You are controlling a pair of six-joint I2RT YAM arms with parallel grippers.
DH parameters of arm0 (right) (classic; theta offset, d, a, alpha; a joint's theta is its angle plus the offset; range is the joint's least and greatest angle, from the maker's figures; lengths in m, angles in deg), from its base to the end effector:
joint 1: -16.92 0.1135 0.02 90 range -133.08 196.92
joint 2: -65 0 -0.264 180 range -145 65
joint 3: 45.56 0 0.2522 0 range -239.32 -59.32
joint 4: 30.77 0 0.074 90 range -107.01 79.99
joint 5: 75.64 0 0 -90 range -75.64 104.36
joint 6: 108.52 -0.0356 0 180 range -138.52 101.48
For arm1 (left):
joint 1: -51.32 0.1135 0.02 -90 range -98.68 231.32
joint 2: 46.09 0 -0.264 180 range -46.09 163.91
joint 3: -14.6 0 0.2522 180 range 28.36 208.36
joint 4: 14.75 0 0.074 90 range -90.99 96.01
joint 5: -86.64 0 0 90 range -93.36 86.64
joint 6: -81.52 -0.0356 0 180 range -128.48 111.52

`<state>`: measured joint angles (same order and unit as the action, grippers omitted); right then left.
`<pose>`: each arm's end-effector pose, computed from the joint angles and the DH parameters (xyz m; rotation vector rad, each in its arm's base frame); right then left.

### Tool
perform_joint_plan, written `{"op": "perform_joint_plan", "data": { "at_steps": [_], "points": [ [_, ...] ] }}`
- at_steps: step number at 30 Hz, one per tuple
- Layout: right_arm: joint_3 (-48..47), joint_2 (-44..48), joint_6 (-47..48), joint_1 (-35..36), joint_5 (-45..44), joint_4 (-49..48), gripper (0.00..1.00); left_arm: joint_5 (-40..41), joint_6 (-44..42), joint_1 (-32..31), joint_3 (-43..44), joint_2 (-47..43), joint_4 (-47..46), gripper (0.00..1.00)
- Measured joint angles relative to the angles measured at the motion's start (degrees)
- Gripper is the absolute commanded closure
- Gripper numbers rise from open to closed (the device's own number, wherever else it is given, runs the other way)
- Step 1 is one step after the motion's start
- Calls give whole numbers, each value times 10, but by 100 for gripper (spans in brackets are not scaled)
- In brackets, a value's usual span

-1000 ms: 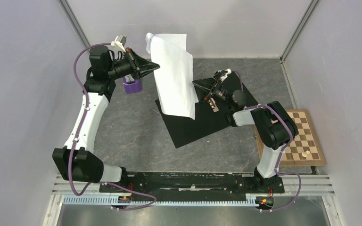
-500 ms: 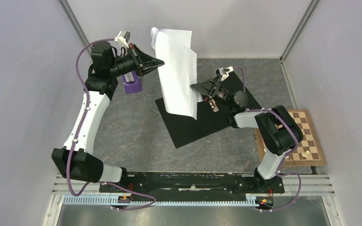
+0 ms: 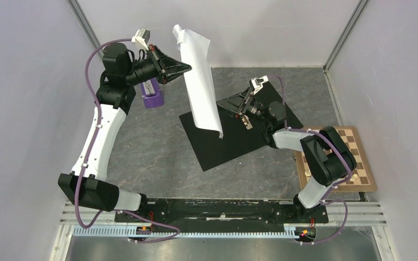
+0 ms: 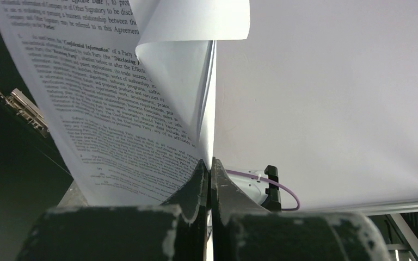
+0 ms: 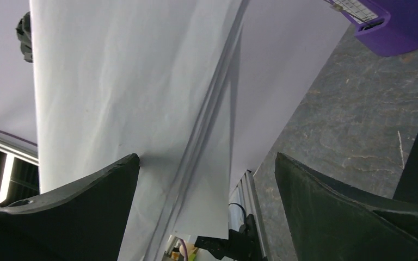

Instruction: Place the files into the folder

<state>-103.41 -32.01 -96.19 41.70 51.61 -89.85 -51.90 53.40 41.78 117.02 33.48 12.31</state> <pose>0.3033 0.1637 0.2511 0.0212 1.5688 1.8706 0.2933 -0.0763 0.4639 -0.1138 1.8922 -1.5883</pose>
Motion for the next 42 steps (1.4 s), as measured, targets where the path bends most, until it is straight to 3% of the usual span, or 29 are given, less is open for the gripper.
{"op": "perform_joint_plan", "data": {
  "at_steps": [6, 13, 22, 27, 33, 37, 42],
  "points": [
    [0, 3, 2, 2, 0, 15, 2, 5, 0, -11, 15, 0, 3, 98],
    [1, 3, -56, 2, -2, -44, 2, 5, 0, -17, 15, 0, 0, 98],
    [38, 15, -73, -3, -11, -56, 2, -11, 39, -18, -104, 9, -90, 98],
    [40, 98, 75, -26, -34, 183, 2, -13, 41, -19, -134, 24, -120, 98],
    [5, 197, 296, -45, -158, 493, 2, -6, 49, -66, -154, 72, -168, 98],
    [-5, 223, 393, -69, -266, 648, 2, 19, 49, -132, -111, 142, -166, 98],
    [-5, 259, 459, -142, -365, 772, 2, 48, 50, -194, -6, 240, -177, 98]
  ]
}}
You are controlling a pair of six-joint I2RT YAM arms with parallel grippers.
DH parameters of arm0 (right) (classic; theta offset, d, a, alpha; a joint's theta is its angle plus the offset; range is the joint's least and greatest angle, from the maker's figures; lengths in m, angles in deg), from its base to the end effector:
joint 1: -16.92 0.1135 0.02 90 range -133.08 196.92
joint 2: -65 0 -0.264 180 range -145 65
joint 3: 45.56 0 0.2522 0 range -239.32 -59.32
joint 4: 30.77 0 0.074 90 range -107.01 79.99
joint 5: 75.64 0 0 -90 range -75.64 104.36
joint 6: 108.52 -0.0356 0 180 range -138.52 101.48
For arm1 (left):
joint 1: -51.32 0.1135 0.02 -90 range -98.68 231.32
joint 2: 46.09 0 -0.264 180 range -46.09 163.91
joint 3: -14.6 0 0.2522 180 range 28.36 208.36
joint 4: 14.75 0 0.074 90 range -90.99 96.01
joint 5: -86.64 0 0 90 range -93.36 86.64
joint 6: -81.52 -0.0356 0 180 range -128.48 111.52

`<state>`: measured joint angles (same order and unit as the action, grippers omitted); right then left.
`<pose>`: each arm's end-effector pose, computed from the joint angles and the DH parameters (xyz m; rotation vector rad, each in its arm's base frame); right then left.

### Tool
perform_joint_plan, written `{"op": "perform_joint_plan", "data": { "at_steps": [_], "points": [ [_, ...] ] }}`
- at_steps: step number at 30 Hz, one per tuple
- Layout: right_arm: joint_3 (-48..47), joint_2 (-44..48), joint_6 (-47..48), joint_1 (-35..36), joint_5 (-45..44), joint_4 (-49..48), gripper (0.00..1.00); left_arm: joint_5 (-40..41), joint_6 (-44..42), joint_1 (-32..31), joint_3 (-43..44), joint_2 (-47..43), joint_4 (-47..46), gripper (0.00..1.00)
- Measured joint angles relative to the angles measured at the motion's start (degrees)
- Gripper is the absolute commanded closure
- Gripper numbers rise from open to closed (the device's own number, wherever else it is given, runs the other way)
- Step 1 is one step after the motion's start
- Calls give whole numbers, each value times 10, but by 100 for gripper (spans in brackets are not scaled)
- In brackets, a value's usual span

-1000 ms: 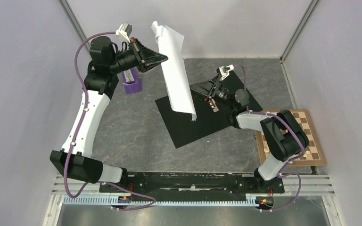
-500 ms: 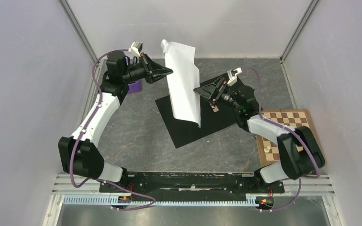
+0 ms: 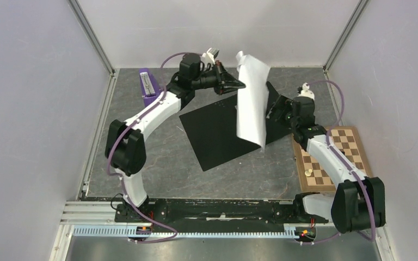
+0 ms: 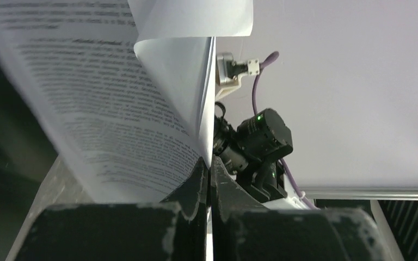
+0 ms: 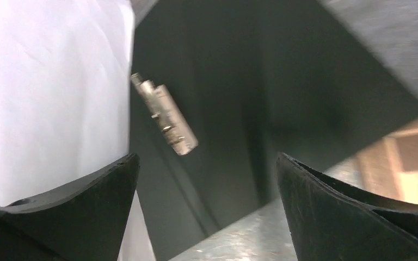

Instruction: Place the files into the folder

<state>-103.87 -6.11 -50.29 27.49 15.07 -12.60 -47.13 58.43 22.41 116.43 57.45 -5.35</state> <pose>0.2697 0.0508 0.2510 0.3871 2.1092 0.4508 0.3660 -0.2303 0.3434 -0.0265 2.1306 -1.7800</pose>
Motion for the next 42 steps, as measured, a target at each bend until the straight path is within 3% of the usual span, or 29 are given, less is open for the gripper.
{"op": "perform_joint_plan", "data": {
  "at_steps": [5, 12, 15, 20, 29, 40, 42],
  "points": [
    [-21, 40, 41, -29, -73, 72, 2, 20, 19, -23, 77, 67, -49, 98],
    [-45, 34, 70, -27, -85, 77, 2, 86, 22, -17, 79, 162, -63, 98],
    [-45, 2, 84, -18, -83, 78, 2, 135, 18, -17, 59, 222, -31, 98],
    [-45, -49, 108, 10, -83, 88, 2, 217, -17, -18, 31, 278, 100, 98],
    [-65, -130, 144, 49, -99, 87, 2, 340, -109, -28, 47, 241, 241, 98],
    [-219, -296, 198, 96, -98, 45, 3, 450, -196, -7, -79, 108, 346, 98],
    [-240, -319, 209, 100, -96, 36, 9, 467, -211, 0, -93, 86, 362, 98]
  ]
}}
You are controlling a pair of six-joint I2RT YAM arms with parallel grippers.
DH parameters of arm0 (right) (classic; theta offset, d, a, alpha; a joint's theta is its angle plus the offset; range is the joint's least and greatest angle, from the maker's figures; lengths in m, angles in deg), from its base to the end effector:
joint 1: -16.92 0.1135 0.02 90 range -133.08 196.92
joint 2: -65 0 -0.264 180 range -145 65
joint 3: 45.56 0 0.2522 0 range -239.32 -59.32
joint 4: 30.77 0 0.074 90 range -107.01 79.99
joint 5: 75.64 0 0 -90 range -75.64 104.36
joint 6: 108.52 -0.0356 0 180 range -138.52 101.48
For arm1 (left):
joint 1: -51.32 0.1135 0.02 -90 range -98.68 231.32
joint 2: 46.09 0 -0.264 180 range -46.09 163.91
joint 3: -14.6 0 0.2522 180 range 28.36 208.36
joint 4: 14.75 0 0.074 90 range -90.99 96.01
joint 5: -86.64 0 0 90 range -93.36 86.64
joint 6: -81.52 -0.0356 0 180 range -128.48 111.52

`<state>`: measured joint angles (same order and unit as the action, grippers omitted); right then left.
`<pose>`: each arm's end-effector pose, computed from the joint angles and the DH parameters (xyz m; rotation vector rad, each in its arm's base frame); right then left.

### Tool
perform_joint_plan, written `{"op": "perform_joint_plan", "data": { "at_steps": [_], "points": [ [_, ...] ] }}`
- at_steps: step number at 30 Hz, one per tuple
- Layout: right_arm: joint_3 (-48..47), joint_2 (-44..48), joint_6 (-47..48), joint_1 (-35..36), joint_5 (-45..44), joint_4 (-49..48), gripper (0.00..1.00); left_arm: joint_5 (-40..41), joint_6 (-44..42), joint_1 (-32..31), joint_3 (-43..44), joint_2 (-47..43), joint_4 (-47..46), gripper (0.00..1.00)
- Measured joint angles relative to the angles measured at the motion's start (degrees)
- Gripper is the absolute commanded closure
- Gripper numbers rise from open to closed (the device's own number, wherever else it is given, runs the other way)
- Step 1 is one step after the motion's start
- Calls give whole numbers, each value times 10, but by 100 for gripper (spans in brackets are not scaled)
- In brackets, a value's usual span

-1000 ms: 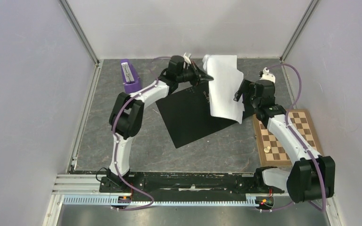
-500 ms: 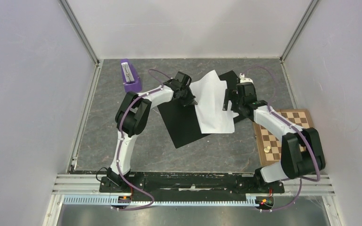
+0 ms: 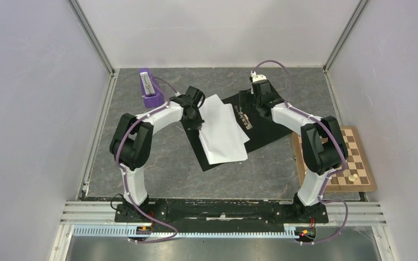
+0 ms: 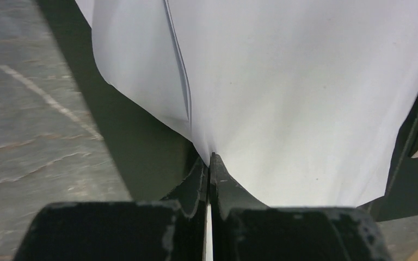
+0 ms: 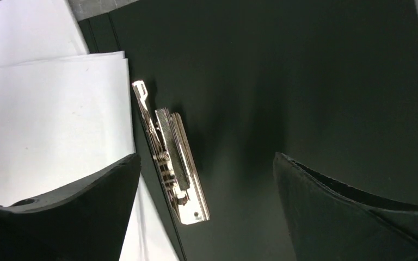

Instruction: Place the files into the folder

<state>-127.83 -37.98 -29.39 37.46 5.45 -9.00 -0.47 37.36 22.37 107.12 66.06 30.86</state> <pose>0.3725 0.1337 0.2078 -0.1154 2.3005 0.1017 0.3535 -0.1935 0.1738 -0.4191 2.7193 -0.3116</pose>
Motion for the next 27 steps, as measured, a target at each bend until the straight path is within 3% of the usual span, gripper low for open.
{"op": "perform_joint_plan", "data": {
  "at_steps": [7, 17, 22, 27],
  "points": [
    [-28, -61, 29, 26, 2, -6, 47, 31, -28, 14, -29, -61, 33, 98],
    [-34, -86, 24, 58, -3, 7, 81, 31, -62, 34, -43, -120, 62, 98],
    [-45, -86, -19, 83, -17, 31, 88, 42, -88, 45, -38, -165, 89, 98],
    [-45, -86, -89, 134, -30, 52, 88, 63, -123, 48, -22, -216, 125, 98]
  ]
}}
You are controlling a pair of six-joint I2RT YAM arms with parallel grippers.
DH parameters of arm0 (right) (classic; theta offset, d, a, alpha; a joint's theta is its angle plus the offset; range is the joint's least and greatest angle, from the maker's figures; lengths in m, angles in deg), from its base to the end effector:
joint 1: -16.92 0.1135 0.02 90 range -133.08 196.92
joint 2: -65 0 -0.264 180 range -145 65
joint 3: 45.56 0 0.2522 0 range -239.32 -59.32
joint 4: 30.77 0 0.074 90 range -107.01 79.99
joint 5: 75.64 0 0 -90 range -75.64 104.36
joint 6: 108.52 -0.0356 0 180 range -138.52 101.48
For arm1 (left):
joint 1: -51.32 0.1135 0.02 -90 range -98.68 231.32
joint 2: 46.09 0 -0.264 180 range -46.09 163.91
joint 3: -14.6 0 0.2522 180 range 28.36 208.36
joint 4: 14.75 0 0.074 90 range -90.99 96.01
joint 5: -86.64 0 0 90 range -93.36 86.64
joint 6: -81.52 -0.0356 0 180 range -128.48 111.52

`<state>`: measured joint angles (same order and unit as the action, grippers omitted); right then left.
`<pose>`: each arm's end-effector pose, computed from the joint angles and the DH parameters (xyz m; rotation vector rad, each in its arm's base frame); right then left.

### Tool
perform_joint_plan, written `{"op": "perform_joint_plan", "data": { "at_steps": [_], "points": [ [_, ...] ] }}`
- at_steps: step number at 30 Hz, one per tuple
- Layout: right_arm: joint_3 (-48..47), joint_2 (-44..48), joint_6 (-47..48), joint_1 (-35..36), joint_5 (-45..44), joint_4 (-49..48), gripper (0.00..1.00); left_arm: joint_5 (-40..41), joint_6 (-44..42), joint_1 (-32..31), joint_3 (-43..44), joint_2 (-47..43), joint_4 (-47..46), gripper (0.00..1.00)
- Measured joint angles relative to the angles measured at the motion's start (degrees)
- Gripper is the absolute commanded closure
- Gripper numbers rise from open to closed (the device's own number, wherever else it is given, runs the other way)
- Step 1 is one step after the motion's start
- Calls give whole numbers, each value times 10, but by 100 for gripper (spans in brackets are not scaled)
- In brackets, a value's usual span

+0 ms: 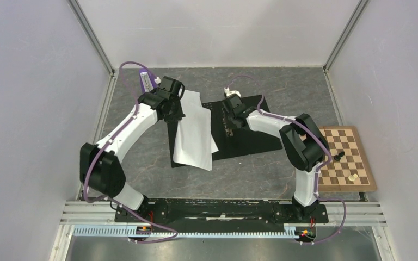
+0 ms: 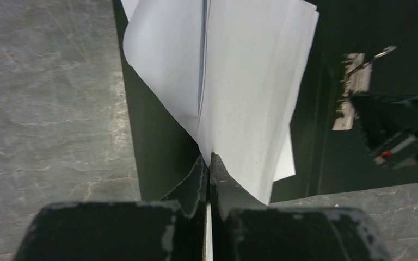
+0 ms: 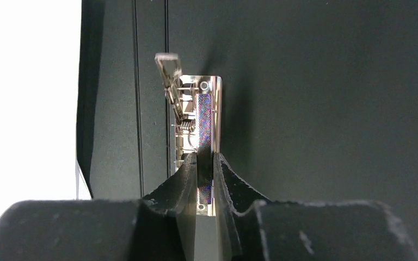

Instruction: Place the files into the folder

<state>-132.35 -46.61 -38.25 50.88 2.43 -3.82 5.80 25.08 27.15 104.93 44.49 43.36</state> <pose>0.3471 0.2249 0.1676 -0.2156 2.4441 0.1552 0.3053 -0.1308 0.2835 -0.2693 2.5644 -0.1718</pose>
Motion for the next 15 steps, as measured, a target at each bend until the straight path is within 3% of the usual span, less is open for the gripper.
{"op": "perform_joint_plan", "data": {
  "at_steps": [15],
  "points": [
    [42, 24, -153, 150, -31, 2, 90, 45, -51, 8, 29, -153, 87, 98]
  ]
}}
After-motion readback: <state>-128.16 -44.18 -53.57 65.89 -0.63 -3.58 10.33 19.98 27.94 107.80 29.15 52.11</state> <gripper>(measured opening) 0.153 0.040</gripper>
